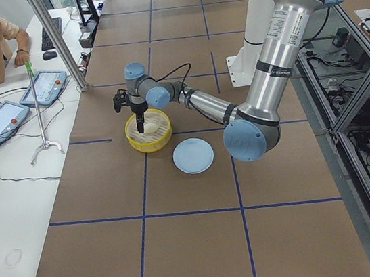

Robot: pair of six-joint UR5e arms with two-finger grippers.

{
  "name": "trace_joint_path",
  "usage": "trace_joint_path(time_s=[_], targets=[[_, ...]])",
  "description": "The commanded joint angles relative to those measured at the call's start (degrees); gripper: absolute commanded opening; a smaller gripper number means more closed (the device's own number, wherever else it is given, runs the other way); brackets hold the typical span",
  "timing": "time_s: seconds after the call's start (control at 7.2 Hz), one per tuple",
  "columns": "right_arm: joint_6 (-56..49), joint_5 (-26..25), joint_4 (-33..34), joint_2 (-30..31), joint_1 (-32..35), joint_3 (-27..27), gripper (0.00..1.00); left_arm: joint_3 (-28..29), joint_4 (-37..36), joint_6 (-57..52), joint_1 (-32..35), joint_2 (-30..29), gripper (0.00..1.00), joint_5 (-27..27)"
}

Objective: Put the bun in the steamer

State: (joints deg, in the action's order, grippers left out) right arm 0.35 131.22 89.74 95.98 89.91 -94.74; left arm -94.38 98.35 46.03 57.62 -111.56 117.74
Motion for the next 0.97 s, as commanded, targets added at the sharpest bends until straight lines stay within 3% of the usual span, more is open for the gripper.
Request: trace_joint_path(time_s=[0.0, 0.28, 0.56, 0.69, 0.83], targets=[[0.0, 0.0, 0.0, 0.0, 0.0, 0.0, 1.0, -5.6, -4.8, -13.2, 7.0, 5.9, 0.99, 2.8], [0.0, 0.0, 0.0, 0.0, 0.0, 0.0, 1.0, -7.4, -4.6, -29.8, 17.4, 13.0, 0.99, 9.7], [0.0, 0.0, 0.0, 0.0, 0.0, 0.0, 1.0, -7.6, -4.4, -42.5, 25.9, 19.1, 1.0, 10.2], [0.0, 0.0, 0.0, 0.0, 0.0, 0.0, 1.0, -6.7, -4.7, -48.9, 31.0, 22.0, 1.0, 13.3], [0.0, 0.0, 0.0, 0.0, 0.0, 0.0, 1.0, -7.0, -4.4, -55.3, 34.4, 29.1, 1.0, 17.0]])
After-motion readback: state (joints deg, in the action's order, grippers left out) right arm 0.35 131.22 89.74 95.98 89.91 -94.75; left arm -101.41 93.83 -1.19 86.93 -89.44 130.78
